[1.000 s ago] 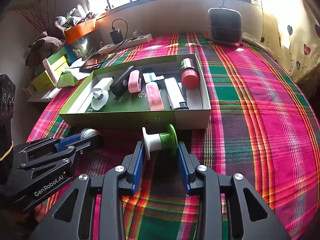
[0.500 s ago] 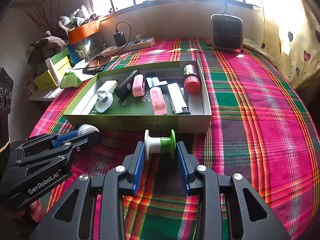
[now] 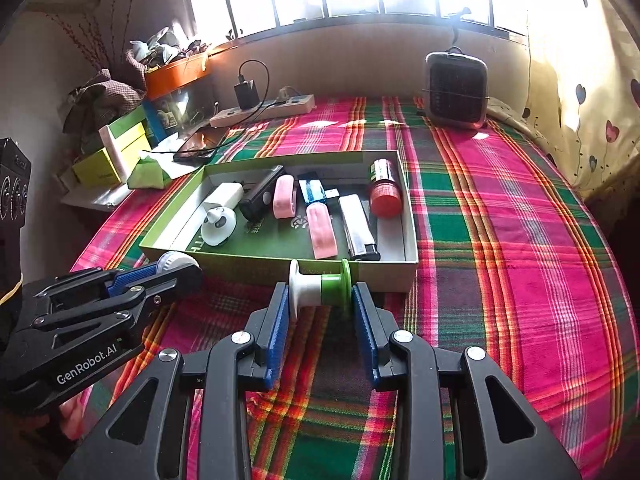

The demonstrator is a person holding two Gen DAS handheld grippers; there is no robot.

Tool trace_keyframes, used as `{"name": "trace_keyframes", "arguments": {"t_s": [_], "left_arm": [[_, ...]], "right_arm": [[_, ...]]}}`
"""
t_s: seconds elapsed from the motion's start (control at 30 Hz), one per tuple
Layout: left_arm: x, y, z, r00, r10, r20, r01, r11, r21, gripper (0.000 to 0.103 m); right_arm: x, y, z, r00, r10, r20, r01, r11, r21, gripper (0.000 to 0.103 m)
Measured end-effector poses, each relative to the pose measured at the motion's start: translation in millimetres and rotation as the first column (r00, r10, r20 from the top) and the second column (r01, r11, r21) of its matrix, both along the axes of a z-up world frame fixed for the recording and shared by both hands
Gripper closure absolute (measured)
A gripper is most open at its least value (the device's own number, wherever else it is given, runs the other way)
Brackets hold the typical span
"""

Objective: Organize rigid objects
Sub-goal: 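Lift both spools and carry them over the green box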

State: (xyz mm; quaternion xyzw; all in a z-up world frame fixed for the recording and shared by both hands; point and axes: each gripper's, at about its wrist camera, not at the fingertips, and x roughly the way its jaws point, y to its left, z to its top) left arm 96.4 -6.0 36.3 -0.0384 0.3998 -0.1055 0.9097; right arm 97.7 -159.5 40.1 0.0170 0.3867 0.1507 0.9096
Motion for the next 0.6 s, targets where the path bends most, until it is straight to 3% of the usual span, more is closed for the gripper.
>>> {"name": "trace_keyframes", "arguments": {"t_s": [0.33, 0.6], "left_arm": [[15.7, 1.7, 10.4, 1.0, -0.009, 0.015, 0.009, 1.0, -0.017, 0.085], [39.9, -4.1, 12.5, 1.0, -0.021, 0.011, 0.021, 1.0, -0.022, 0.085]], "right_arm": [[26.3, -1.1, 22.1, 0.999, 0.013, 0.046, -0.013, 1.0, 0.001, 0.07], [61.3, 4.3, 20.9, 0.999, 0.042, 0.032, -0.042, 0.999, -0.018, 0.07]]}}
